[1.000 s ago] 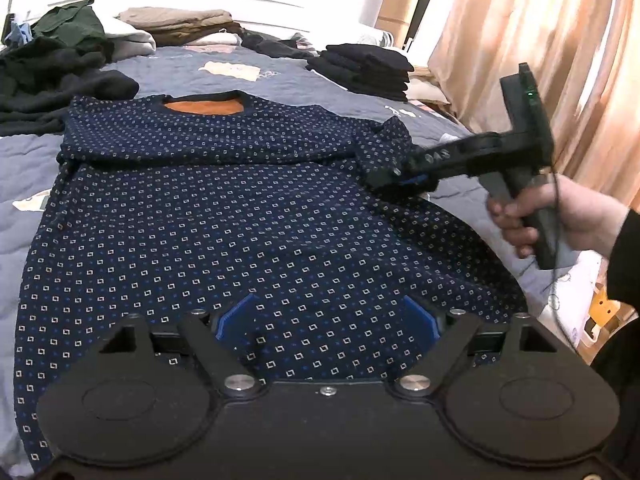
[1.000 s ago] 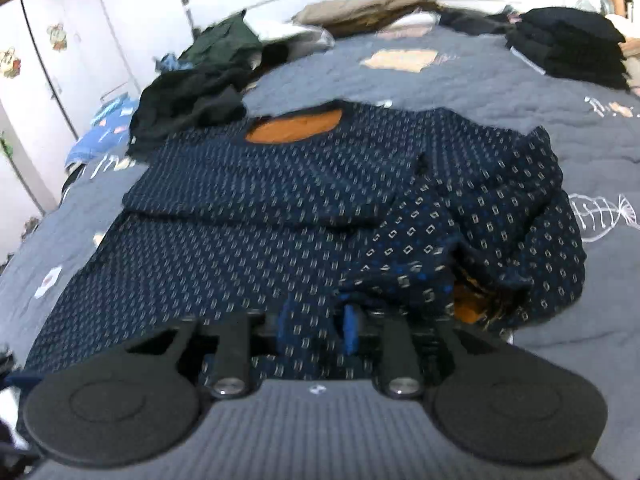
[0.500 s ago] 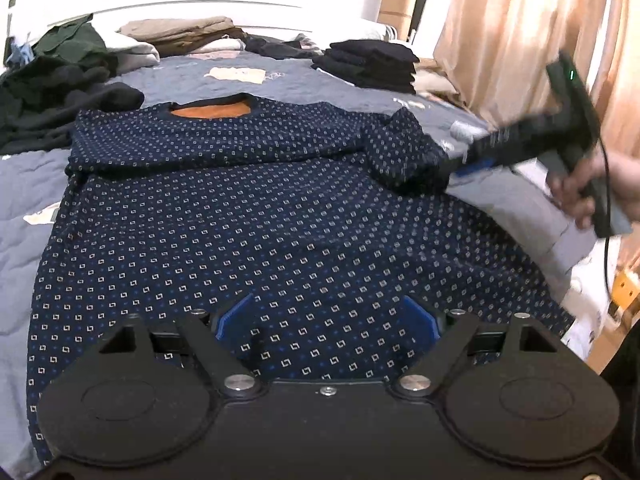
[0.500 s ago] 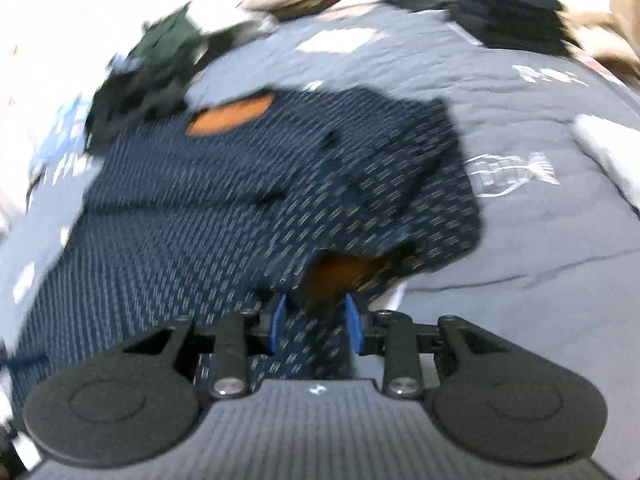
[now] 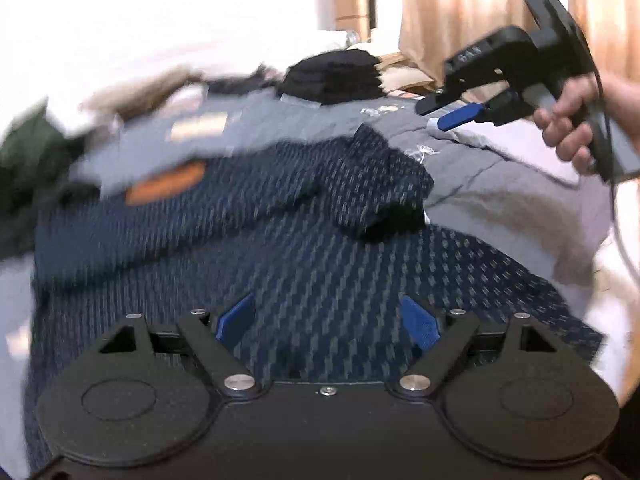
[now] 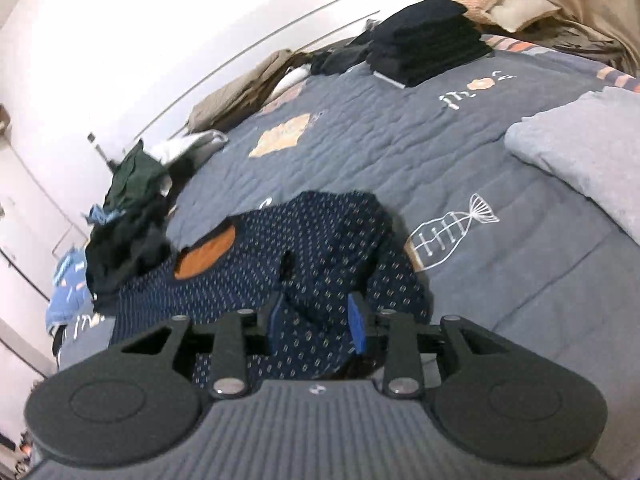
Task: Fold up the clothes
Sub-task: 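Grasp the shirt side opposite the folded sleeve with the left gripper, then fold the held shirt side over the body with the left gripper and release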
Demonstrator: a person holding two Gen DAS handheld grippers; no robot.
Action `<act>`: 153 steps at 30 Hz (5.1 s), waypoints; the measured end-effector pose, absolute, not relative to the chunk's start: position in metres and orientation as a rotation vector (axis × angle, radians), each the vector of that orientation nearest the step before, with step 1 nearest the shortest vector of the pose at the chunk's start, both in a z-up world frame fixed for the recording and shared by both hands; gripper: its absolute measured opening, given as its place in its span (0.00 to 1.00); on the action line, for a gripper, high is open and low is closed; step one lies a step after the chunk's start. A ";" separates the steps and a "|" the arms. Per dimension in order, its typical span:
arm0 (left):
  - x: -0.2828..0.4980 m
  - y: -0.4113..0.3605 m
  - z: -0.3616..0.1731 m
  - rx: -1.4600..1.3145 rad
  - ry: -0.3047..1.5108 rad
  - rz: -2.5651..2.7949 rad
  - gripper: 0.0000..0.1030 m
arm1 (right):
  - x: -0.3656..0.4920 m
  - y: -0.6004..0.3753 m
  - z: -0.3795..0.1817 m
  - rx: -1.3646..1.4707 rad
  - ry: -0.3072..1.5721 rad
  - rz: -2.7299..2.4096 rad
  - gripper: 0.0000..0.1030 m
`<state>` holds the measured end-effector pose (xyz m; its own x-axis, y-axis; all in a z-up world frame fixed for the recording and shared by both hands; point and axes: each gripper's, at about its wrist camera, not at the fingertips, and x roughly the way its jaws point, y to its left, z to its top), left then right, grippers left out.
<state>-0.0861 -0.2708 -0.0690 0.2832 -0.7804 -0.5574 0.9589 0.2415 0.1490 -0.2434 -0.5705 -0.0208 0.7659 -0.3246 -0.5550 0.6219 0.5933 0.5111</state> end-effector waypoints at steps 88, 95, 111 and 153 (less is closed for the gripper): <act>-0.001 -0.311 -0.083 0.410 0.492 -0.952 0.29 | -0.220 -0.569 -0.033 0.734 0.524 -0.520 0.39; 0.013 -0.301 -0.095 0.364 0.568 -0.969 0.63 | -0.217 -0.568 -0.034 0.729 0.537 -0.518 0.39; -0.019 -0.308 -0.107 0.534 0.351 -1.039 0.38 | -0.210 -0.565 -0.037 0.717 0.563 -0.509 0.39; 0.199 -0.303 0.029 0.314 0.414 -0.698 0.07 | -0.183 -0.557 -0.040 0.700 0.600 -0.466 0.39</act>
